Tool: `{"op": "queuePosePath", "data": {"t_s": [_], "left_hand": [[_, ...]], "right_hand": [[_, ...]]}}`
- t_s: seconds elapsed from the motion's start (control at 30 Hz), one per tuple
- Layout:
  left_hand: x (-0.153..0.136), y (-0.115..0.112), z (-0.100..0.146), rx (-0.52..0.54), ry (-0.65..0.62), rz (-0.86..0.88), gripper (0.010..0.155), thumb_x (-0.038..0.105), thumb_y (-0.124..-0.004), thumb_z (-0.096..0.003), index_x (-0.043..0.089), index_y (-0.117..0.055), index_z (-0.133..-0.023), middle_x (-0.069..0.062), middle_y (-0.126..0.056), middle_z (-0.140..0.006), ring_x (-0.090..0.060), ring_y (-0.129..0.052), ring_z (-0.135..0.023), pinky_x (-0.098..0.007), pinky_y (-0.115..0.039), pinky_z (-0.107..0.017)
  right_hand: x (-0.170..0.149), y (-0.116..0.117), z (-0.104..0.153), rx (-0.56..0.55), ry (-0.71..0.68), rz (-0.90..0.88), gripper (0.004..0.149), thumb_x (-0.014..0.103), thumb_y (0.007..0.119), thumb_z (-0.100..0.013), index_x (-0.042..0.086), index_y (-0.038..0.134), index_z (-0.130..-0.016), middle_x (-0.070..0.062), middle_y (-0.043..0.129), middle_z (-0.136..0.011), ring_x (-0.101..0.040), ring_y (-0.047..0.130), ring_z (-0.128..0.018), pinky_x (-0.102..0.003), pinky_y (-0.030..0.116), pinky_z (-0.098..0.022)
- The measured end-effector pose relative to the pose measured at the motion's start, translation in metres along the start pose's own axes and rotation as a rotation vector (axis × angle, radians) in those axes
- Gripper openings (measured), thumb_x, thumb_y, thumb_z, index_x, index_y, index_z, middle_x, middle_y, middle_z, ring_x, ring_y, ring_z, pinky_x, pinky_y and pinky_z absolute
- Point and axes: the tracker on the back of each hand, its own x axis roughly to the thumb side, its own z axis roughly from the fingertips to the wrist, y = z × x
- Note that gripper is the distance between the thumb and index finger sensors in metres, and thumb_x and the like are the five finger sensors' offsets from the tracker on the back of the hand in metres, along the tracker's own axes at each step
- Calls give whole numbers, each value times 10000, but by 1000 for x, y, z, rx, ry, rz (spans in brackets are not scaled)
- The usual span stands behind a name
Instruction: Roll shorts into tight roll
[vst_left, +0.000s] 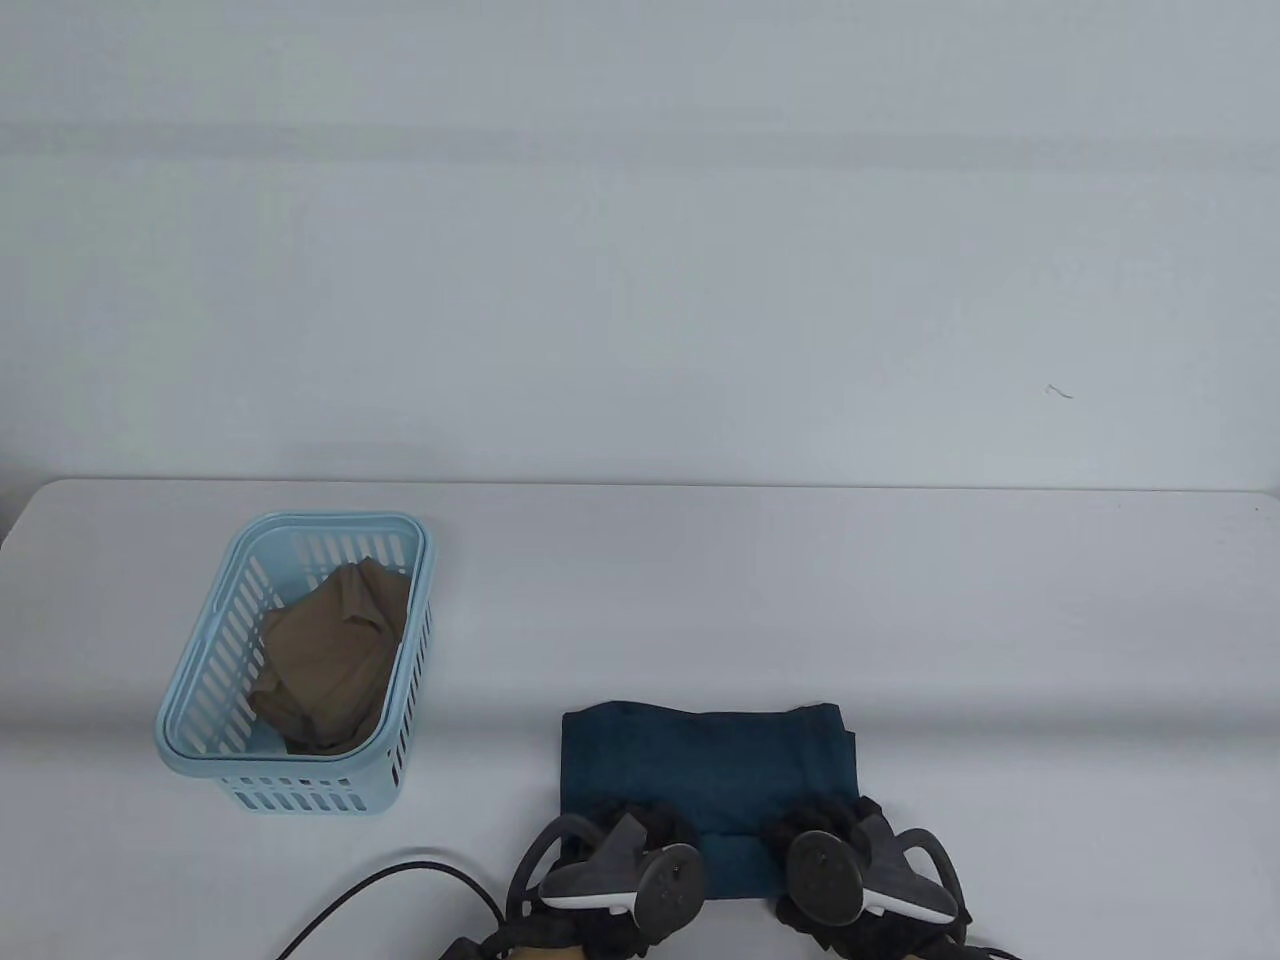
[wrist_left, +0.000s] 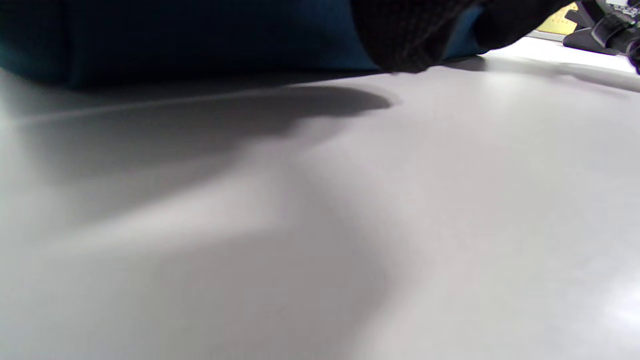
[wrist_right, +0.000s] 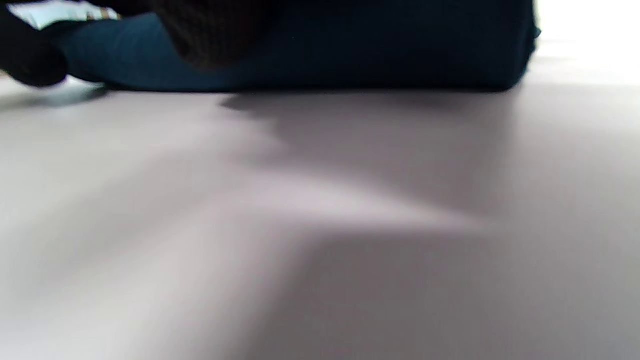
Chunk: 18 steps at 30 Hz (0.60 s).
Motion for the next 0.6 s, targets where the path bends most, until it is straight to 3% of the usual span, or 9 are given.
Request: {"op": "queuePosePath", "data": {"t_s": [0.2,0.43,0.6], "left_hand": [[-5,11,1,81,19,-13,652,283,-703,-490,56,-508,-1069,-254,-583,-1077,-453,-662,-961,-750,-391,-666],[-20,22,8,127,43,207,585,282,-678,-483,100,-656,-1039,-199,-846,-1002,-386,-905,-887,-758,-472,-653],[-18,20,7,126,30,230,554,274,-629,-484,126,-699,-1013,-147,-952,-895,-311,-992,-759,-780,-439,-640]], "right_hand": [[-6,-7,0,-22,14,-84,612,376,642,-503,136,519,-1052,-151,527,-1078,-415,467,-991,-722,249,-686],[-18,-8,-1,10,39,-351,566,380,553,-521,104,635,-1008,-176,648,-1016,-431,552,-943,-734,273,-675],[-16,-8,-1,3,51,-301,521,388,508,-522,120,713,-920,-151,751,-894,-399,647,-839,-737,284,-676]]}}
